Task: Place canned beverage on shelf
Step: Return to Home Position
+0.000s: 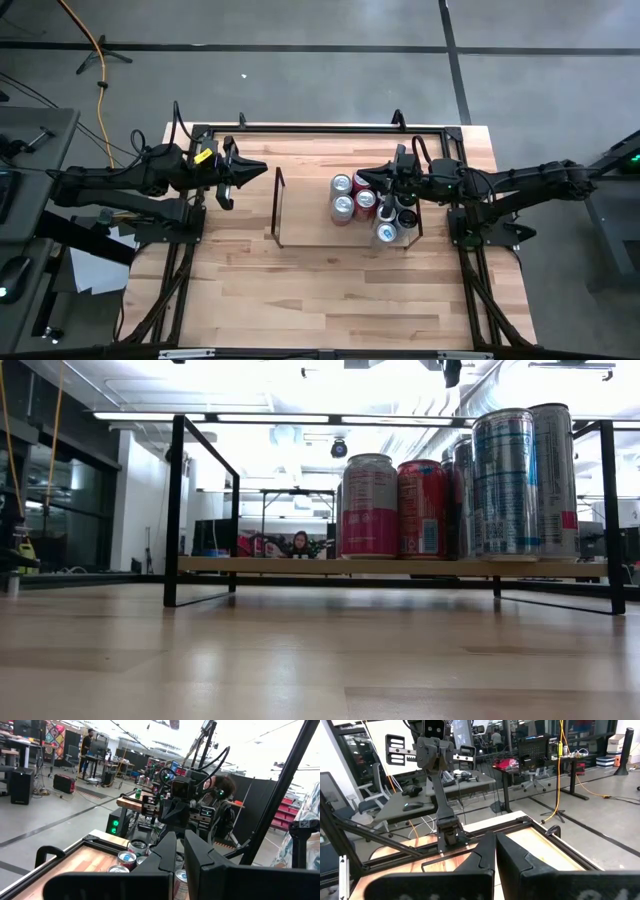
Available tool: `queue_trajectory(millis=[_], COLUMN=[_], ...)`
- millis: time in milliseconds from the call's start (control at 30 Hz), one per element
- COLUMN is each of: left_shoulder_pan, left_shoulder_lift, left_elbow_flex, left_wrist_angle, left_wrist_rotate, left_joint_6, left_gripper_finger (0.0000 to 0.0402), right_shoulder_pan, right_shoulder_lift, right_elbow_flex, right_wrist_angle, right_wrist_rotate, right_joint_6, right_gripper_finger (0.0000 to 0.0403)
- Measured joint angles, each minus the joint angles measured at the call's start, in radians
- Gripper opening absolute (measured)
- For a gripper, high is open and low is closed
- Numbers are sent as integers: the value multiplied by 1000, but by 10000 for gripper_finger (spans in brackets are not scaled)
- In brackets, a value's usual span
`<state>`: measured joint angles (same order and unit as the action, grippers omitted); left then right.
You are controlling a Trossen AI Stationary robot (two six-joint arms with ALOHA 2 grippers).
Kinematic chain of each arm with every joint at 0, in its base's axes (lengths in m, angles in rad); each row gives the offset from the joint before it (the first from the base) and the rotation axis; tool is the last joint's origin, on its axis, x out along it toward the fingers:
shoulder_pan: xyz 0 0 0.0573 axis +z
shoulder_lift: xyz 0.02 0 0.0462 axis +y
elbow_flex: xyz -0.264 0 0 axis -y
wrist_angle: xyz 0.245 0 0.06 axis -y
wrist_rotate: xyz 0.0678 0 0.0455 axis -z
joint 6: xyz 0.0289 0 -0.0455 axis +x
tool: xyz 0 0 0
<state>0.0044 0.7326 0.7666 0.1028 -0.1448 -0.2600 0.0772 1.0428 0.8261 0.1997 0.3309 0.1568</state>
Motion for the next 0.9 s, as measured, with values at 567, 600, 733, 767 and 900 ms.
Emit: queue_trajectory(millis=[567,600,733,767,900], left_shoulder_pan=[0,0,0,0,0], left_shoulder_lift=[0,0,0,0,0], left_elbow_flex=[0,0,0,0,0], left_wrist_angle=[0,0,0,0,0], left_wrist_rotate=[0,0,0,0,0], left_joint_6=[0,0,-19,-19,-19], left_gripper_finger=[0,0,0,0,0], right_shoulder_pan=[0,0,0,0,0], right_shoulder_lift=[0,0,0,0,0], right_elbow_flex=[0,0,0,0,0], right_wrist_angle=[0,0,0,0,0], right_wrist_rotate=[0,0,0,0,0], right_joint_6=[0,0,0,0,0], right_gripper_finger=[0,0,0,0,0])
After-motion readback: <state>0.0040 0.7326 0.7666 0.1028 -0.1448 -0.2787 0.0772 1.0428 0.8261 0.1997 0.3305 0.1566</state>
